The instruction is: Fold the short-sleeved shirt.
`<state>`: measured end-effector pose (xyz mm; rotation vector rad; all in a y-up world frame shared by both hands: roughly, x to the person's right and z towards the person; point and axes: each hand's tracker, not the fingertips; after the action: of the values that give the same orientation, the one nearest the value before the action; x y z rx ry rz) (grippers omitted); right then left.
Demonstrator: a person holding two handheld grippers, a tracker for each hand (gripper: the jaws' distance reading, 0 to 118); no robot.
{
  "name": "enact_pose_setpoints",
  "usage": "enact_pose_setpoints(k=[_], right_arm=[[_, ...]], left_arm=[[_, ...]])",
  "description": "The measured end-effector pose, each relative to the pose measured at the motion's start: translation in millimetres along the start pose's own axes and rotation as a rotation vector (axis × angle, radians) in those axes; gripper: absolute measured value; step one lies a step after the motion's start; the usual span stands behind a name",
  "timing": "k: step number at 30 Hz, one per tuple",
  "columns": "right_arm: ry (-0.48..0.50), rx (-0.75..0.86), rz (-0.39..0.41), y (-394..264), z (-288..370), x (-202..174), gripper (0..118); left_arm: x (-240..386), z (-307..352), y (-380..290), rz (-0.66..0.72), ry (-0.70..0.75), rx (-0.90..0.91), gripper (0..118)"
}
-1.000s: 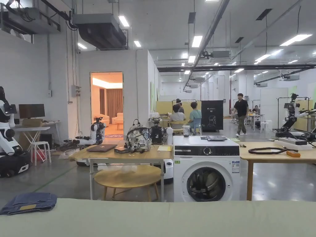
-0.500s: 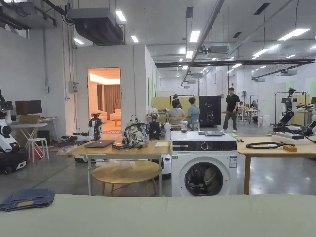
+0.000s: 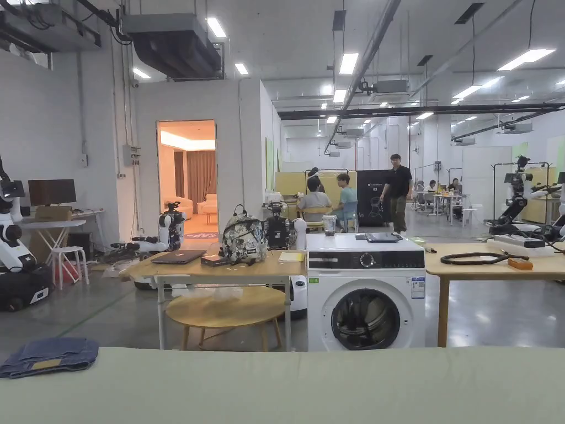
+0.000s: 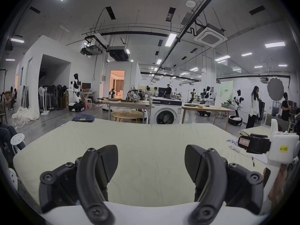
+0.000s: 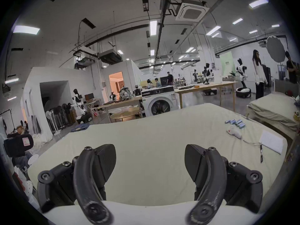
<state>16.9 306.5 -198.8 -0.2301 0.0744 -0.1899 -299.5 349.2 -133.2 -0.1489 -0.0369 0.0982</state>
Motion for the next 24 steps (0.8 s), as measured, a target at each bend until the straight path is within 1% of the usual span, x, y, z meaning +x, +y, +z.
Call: enact_pose_setpoints(k=[3, 7, 10, 16, 20, 24], right_arm=[[-0.011, 0.0, 0.006, 0.6, -0.3, -2.8, 90], [0.026, -0.018, -0.033, -2.0, -0.9, -0.2, 90], [0.025, -0.037, -0.049, -2.8, -2.5, 1.1, 90], [0.009, -0.05, -0.031, -3.6, -2.3, 1.0, 90], [0.028, -0.059, -0.018, -5.3, -2.4, -2.1, 89], [0.016, -0.071, -0.001, -8.2, -6.5, -10.3, 89]], left_arm=[[-0.9, 0.1, 1.6, 0.019, -0.006, 0.005, 85], [-0.9, -0.6, -0.2, 0.003, -0.012, -0.009, 85], [-0.6, -1.6, -2.2, -0.001, -0.009, -0.017, 85], [-4.6, -0.7, -2.9, 0.041, -0.03, -0.015, 85], [-4.9, -0.4, -3.9, 0.04, -0.023, -0.019, 85], [-4.2, 0.4, -5.4, 0.036, -0.031, -0.02, 85]])
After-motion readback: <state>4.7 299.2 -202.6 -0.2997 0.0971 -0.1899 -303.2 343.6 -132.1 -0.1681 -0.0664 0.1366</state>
